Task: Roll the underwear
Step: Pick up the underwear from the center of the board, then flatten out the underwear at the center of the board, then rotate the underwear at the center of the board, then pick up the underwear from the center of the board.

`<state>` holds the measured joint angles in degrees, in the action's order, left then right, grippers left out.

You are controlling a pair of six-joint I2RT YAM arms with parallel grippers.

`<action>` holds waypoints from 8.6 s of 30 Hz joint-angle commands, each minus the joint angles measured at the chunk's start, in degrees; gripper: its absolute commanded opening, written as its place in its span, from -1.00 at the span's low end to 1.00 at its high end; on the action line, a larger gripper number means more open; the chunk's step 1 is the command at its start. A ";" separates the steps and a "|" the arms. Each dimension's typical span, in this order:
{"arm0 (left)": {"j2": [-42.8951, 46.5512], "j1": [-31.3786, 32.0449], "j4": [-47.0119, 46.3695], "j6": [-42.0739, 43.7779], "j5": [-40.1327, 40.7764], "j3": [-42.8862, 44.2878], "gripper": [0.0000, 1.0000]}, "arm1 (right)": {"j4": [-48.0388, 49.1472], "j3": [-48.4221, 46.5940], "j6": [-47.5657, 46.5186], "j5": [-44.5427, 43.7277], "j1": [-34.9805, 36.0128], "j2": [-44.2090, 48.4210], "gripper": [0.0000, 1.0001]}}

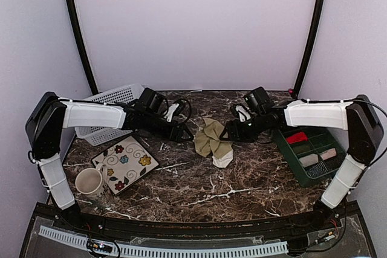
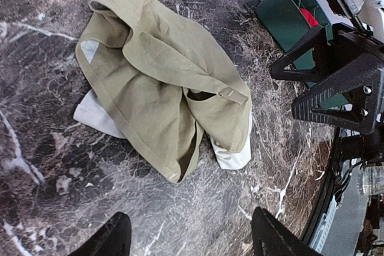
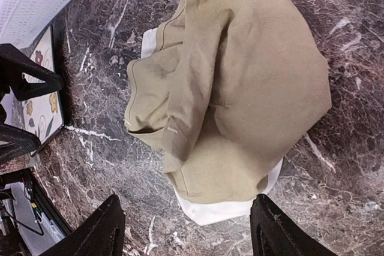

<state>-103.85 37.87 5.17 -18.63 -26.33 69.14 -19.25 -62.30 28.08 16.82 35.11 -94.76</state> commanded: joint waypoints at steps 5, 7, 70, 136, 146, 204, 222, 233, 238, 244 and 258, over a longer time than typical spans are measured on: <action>-7.21 1.56 -5.70 -9.17 1.67 1.05 0.30 | 1.31 -10.01 -0.37 -3.37 3.46 -8.44 0.34; -8.77 1.60 -5.08 -9.97 1.98 1.63 0.28 | 0.63 -10.85 -0.64 -4.05 3.55 -9.52 0.30; 4.33 5.66 14.73 17.41 7.80 1.63 0.26 | -20.41 -12.95 -7.21 -13.90 -5.74 8.35 0.72; -17.76 28.58 27.89 38.81 11.95 14.76 -0.47 | -19.29 4.25 1.01 -11.18 -5.21 20.19 0.40; -28.82 28.65 14.00 27.34 -0.59 43.94 -0.42 | -25.10 1.40 0.42 -17.32 -5.66 24.44 0.38; 7.84 9.75 20.23 9.32 20.94 -3.05 -0.36 | -3.21 18.10 13.17 -6.00 14.54 7.99 -0.53; 3.90 6.81 19.82 7.26 21.10 -3.41 -0.41 | -14.15 4.56 0.61 -19.22 7.87 2.24 -0.60; -1.00 5.91 18.30 6.91 21.06 -0.86 -0.42 | -11.34 15.34 9.85 -14.42 4.25 12.04 -0.33; -1.44 5.73 18.54 7.59 20.98 -0.29 -0.42 | -9.81 16.14 11.48 -13.70 4.09 9.71 -0.36; -1.20 5.64 18.74 8.04 21.57 -0.52 -0.42 | -8.44 15.24 11.14 -13.72 5.11 6.76 -0.37; -1.40 5.31 20.02 8.05 24.66 -0.43 -0.41 | -13.97 11.16 8.33 -22.73 13.09 -5.68 -0.60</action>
<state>-105.32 43.62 23.64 -11.14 -3.62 67.57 -30.48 -52.42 36.84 -3.75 46.19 -95.24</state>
